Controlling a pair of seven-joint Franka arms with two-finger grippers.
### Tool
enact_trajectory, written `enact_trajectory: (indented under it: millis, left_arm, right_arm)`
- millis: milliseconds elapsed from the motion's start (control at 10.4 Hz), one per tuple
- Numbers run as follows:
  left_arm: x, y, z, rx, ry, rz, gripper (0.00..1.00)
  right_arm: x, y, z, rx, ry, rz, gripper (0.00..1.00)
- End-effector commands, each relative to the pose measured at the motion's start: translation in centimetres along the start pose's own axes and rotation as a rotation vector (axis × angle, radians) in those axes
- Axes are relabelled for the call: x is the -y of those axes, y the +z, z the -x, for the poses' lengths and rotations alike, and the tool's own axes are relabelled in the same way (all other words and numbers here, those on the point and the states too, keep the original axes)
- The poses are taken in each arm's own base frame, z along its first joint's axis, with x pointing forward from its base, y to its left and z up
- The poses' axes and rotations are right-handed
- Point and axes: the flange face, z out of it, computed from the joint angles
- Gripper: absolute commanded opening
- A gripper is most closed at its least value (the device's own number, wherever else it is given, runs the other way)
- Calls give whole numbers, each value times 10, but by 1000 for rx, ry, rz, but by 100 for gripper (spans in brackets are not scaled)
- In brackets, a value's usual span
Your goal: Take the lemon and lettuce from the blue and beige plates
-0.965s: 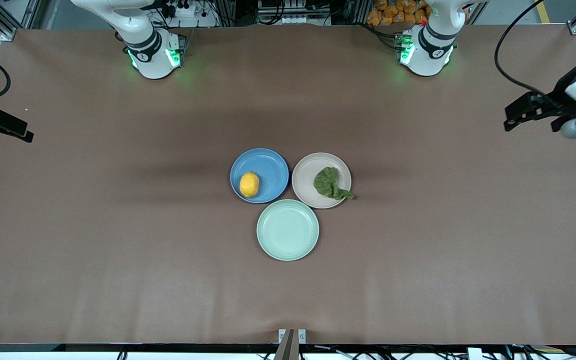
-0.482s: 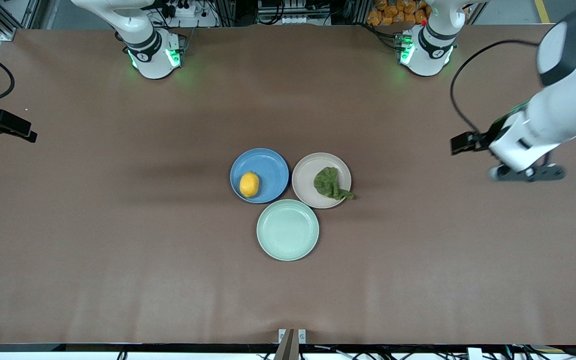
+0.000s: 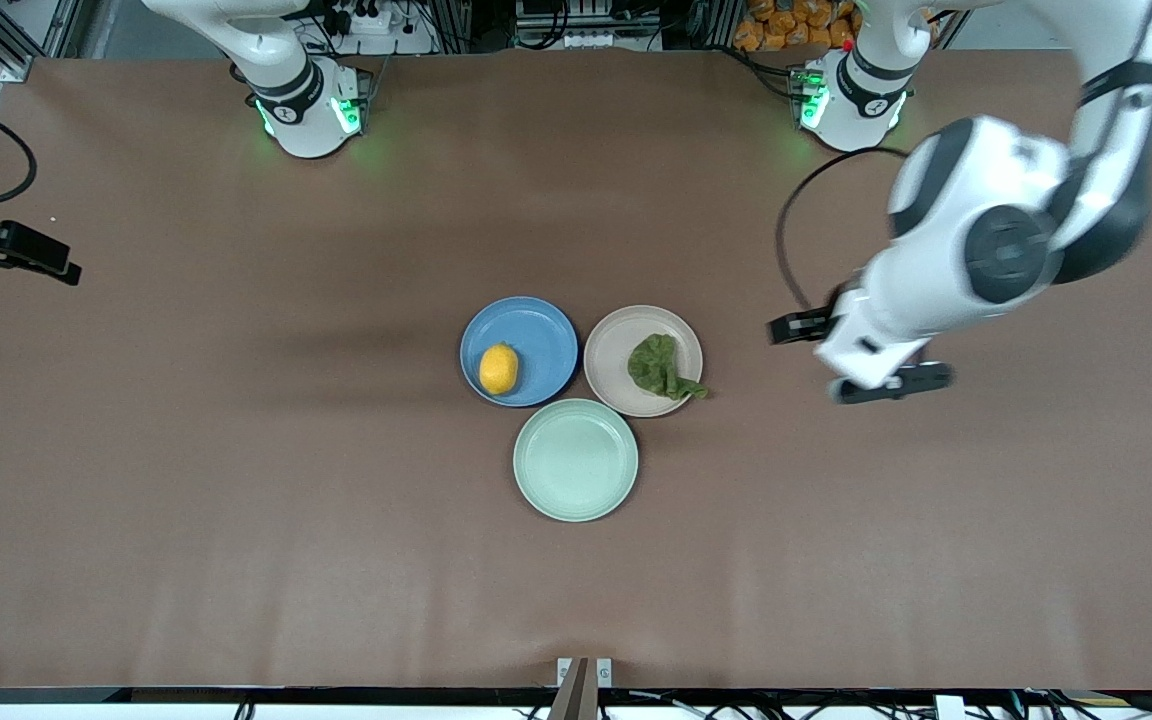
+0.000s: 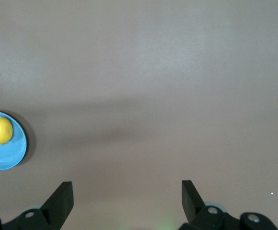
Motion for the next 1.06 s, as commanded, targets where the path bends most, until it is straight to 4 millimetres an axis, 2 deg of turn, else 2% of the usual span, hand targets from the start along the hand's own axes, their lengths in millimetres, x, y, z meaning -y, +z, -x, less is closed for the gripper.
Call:
enact_trajectory:
  millis: [0, 193, 386, 675, 868, 965]
  left_arm:
    - [-36, 38, -4, -2, -80, -4, 100]
    - [-71, 79, 3, 13, -156, -6, 100]
    - [-91, 118, 5, 38, -221, -17, 100]
    - [-115, 165, 6, 38, -263, -8, 100]
    - [-131, 197, 20, 34, -263, -60, 97]
    - [-132, 212, 21, 37, -268, -84, 95]
  right_arm:
    - [38, 20, 2, 24, -60, 2, 100]
    - [65, 63, -9, 17, -102, 6, 100]
    - [97, 110, -19, 30, -96, -4, 100]
    - [146, 157, -25, 91, -75, -48, 100]
    - [195, 198, -26, 88, 14, -43, 100]
    - [223, 220, -25, 75, 36, -44, 100]
